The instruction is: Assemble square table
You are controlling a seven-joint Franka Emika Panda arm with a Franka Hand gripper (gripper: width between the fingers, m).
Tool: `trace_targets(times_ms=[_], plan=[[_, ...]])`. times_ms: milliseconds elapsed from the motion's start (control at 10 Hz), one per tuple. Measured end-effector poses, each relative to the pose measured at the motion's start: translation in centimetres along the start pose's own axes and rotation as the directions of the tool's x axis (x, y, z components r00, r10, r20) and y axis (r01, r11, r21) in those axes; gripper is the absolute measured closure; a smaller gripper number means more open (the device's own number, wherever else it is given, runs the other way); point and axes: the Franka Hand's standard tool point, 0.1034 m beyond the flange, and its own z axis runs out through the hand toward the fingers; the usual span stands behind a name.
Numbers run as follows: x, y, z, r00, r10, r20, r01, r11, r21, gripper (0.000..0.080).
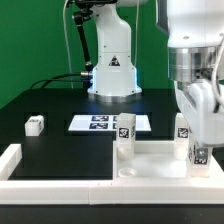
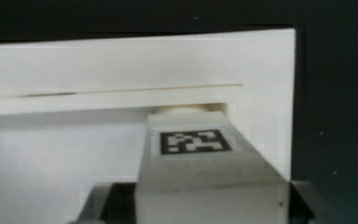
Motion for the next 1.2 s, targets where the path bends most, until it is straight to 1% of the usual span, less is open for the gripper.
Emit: trace_targets(times_ms=[100,200,300,400,500,600,900,1000,1100,1200], plan=[[-0.04,0.01,0.00,0.999,0.032,-0.001,-0.032,0.999,0.002,0.0508],[-0.03,0.02,0.05,0.999,0.032,-0.002,-0.032,0.999,0.002,0.0408],[-0.03,0.03,0.06,1.000,0.013,-0.002,-0.013,1.000,0.001,0.0273],[-0.11,0.00,0.10,0.999,-0.041,-0.006,0.041,0.999,0.006,0.0273],[-0.64,-0.16,0.26,0.968,-0.250,-0.012,0.251,0.967,0.037,0.0172],[-0.91,0.05,0.25,0.910,-0.414,-0.013,0.415,0.910,0.029,0.0156],[-0.80,-0.01,0.27,0.800,-0.599,-0.020,0.600,0.800,0.026,0.0151],[-0.77,-0.03,0.24,0.730,-0.683,-0.028,0.684,0.730,0.020,0.0150],[-0.75,-0.14,0.07,0.583,-0.812,-0.043,0.813,0.583,0.006,0.0150],[-0.73,-0.39,-0.15,0.447,-0.893,-0.055,0.894,0.447,0.001,0.0150]])
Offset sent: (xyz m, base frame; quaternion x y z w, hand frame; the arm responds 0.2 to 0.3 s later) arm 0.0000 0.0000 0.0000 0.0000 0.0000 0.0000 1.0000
